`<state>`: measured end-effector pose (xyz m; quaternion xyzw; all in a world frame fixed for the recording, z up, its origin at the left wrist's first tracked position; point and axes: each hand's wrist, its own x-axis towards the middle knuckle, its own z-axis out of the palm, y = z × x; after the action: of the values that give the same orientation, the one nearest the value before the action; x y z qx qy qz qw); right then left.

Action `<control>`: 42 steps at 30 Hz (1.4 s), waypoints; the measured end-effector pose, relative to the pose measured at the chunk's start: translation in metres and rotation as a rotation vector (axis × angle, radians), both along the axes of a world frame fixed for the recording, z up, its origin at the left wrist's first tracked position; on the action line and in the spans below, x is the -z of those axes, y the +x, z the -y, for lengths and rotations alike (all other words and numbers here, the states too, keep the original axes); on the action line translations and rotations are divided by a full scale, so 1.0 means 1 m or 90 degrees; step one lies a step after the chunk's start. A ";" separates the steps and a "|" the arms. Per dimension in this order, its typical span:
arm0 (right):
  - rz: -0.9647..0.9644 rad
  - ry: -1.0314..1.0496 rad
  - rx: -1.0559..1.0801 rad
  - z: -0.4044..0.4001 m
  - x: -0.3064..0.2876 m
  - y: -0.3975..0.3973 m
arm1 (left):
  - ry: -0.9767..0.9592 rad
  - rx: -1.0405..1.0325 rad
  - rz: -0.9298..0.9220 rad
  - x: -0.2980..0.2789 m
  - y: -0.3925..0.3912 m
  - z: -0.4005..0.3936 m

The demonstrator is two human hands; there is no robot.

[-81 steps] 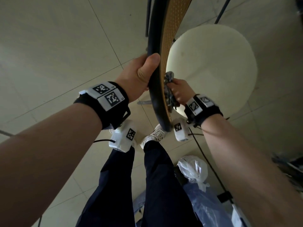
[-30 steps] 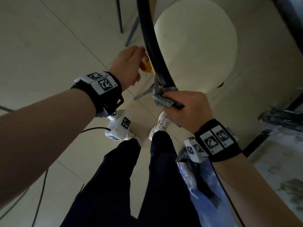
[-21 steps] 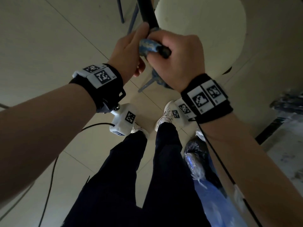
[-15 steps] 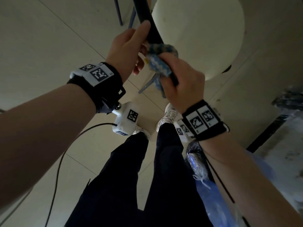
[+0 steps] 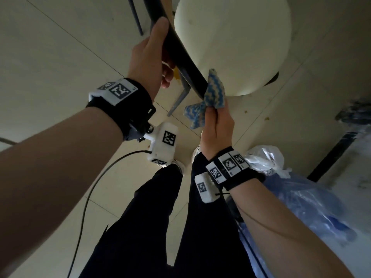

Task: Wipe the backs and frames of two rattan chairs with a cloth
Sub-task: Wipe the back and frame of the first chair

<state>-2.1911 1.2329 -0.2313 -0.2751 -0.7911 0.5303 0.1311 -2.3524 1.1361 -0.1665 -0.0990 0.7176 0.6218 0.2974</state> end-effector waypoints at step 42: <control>0.013 -0.089 -0.385 -0.056 -0.078 -0.123 | 0.031 -0.167 0.041 0.000 -0.005 -0.022</control>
<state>-2.3142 1.2887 -0.1537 -0.0410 -0.8002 0.5954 -0.0596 -2.3577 1.1586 -0.1667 -0.2047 0.6732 0.6692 0.2388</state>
